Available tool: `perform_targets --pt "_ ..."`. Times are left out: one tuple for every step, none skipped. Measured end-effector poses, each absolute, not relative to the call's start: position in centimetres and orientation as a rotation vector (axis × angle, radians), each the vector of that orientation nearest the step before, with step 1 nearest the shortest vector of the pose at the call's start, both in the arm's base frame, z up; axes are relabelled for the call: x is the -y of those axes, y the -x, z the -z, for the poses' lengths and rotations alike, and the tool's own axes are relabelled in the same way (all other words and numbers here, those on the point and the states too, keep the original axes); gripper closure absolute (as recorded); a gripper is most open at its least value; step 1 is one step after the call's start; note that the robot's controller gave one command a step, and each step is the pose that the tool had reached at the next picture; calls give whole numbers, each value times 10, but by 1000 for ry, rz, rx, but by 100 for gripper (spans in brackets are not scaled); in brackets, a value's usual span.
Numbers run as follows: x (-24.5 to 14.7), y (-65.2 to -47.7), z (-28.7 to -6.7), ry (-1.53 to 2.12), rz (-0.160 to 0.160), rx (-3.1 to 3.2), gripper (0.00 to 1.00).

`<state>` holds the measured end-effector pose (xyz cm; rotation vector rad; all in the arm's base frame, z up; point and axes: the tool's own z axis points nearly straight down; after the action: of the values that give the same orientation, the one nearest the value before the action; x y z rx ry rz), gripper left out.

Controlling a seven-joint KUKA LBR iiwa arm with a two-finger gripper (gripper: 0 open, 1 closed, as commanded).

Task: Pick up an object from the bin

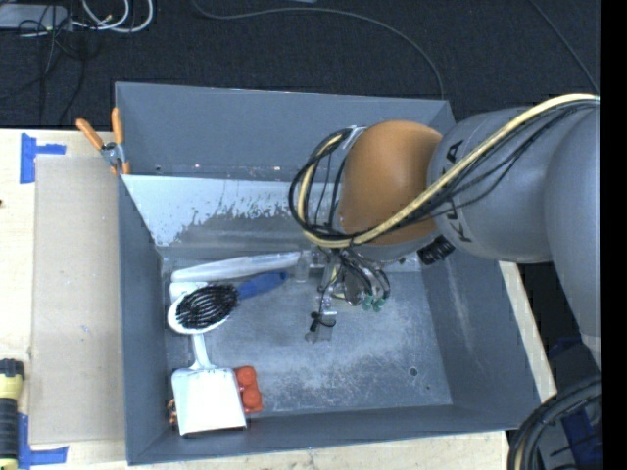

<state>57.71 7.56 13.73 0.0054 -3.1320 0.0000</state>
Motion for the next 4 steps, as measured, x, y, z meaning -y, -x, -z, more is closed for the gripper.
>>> perform_targets --pt "-75 -579 -142 -2 1 3140 0" --pt "-124 -607 -94 -508 1 3102 0" --pt "-143 -601 -114 -451 3 3105 0" --pt "-171 -613 -115 -540 2 3098 0"
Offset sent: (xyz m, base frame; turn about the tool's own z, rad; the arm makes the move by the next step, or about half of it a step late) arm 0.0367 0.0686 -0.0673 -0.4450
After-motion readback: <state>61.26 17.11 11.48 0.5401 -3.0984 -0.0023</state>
